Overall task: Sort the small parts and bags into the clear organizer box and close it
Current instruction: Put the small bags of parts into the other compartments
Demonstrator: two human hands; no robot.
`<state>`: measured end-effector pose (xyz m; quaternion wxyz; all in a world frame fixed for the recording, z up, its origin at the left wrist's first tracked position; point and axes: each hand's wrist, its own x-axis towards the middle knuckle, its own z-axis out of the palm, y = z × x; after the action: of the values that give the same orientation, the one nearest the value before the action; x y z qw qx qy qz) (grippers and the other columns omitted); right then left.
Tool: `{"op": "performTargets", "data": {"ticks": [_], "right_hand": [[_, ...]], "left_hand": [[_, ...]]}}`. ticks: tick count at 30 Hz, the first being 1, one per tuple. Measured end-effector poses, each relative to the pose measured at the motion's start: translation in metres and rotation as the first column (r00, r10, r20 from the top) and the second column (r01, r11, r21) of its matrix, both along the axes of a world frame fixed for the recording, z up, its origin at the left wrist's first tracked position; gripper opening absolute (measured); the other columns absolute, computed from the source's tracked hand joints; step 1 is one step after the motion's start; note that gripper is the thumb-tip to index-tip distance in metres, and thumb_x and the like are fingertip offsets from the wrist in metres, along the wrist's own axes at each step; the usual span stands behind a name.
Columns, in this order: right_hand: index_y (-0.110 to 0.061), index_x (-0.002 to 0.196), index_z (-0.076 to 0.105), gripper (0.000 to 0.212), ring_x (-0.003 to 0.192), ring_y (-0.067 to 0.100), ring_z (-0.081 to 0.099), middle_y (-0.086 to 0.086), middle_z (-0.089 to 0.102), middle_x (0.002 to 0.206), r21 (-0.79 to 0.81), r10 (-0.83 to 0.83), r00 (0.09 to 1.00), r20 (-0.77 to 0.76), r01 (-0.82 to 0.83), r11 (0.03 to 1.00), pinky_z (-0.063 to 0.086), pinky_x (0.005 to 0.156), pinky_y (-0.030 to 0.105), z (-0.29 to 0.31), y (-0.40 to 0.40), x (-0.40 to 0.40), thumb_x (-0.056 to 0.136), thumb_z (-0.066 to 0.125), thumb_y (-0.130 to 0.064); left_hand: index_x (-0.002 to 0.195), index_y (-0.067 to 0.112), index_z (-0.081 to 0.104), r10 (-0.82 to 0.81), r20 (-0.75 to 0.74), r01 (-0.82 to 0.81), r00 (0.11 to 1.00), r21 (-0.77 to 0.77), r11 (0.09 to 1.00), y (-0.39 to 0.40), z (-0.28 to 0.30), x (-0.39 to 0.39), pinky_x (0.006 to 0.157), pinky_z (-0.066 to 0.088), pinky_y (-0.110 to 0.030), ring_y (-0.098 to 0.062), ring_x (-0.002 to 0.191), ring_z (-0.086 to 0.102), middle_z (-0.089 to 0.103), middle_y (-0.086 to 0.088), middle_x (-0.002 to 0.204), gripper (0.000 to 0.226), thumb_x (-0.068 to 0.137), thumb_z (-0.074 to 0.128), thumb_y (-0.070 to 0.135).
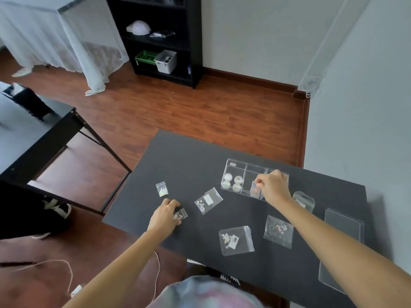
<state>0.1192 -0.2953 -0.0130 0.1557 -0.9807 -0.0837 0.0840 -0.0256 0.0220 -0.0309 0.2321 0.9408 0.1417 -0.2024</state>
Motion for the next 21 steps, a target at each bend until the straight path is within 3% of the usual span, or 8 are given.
{"op": "performTargets", "data": {"ticks": [3,7,10,15,19,21], "right_hand": [[-0.021,0.088,0.068,0.011,0.093,0.023,0.041,0.006,0.055,0.088,-0.081,0.059,0.998,0.006,-0.059,0.995,0.028,0.083,0.034,-0.003,0.0,0.001,0.09,0.06,-0.014],[-0.021,0.088,0.066,0.007,0.098,0.024,0.045,0.004,0.062,0.086,-0.198,0.134,0.991,0.024,-0.127,0.972,0.024,0.079,0.035,-0.003,0.002,0.002,0.089,0.062,-0.015],[-0.021,0.091,0.068,0.011,0.1,0.024,0.045,0.003,0.066,0.088,-0.291,0.151,0.988,0.03,-0.135,0.947,0.028,0.081,0.036,-0.004,0.004,0.003,0.087,0.064,-0.012],[-0.02,0.094,0.073,0.019,0.104,0.023,0.045,-0.003,0.071,0.098,-0.386,0.174,0.985,0.02,-0.153,0.91,0.032,0.083,0.036,-0.002,0.004,0.001,0.086,0.062,-0.007],[-0.016,0.113,0.069,0.029,0.114,0.026,0.044,0.001,0.063,0.123,-0.217,0.031,0.993,0.114,-0.005,0.976,0.031,0.09,0.039,-0.001,-0.029,-0.005,0.088,0.059,-0.006],[-0.014,0.116,0.067,0.032,0.115,0.029,0.047,0.006,0.06,0.125,-0.112,-0.011,0.988,0.157,0.029,0.993,0.033,0.093,0.042,0.005,-0.034,-0.01,0.087,0.061,-0.004]], "left_hand": [[0.115,0.016,0.055,0.044,-0.011,-0.045,0.999,-0.042,0.998,0.001,-0.001,0.002,0.086,0.049,-0.038,-0.029,0.097,0.061,0.054,-0.005,0.11,0.044,0.074,0.073,0.013],[0.097,0.021,0.049,0.065,-0.039,-0.068,0.997,-0.09,0.994,0.002,-0.004,0.002,0.078,0.048,-0.036,-0.025,0.083,0.056,0.055,-0.001,0.095,0.034,0.073,0.069,0.009],[0.092,0.023,0.047,0.031,-0.057,-0.036,0.998,-0.078,0.996,0.003,-0.003,0.003,0.076,0.049,-0.036,-0.026,0.086,0.057,0.057,-0.002,0.093,0.031,0.075,0.069,0.01],[0.097,0.014,0.061,-0.037,-0.053,0.037,0.998,-0.011,0.999,0.003,-0.005,0.011,0.078,0.048,-0.035,-0.029,0.095,0.059,0.062,-0.006,0.1,0.015,0.082,0.062,0.013],[0.092,0.012,0.062,-0.149,-0.009,0.149,0.989,-0.026,0.988,-0.019,0.012,0.042,0.075,0.047,-0.035,-0.027,0.088,0.057,0.064,-0.004,0.091,0.005,0.089,0.059,0.013],[0.089,0.013,0.062,-0.165,0.025,0.166,0.986,-0.028,0.986,-0.023,0.021,0.05,0.071,0.048,-0.036,-0.024,0.078,0.053,0.06,-0.001,0.082,0.003,0.089,0.06,0.015]]}}
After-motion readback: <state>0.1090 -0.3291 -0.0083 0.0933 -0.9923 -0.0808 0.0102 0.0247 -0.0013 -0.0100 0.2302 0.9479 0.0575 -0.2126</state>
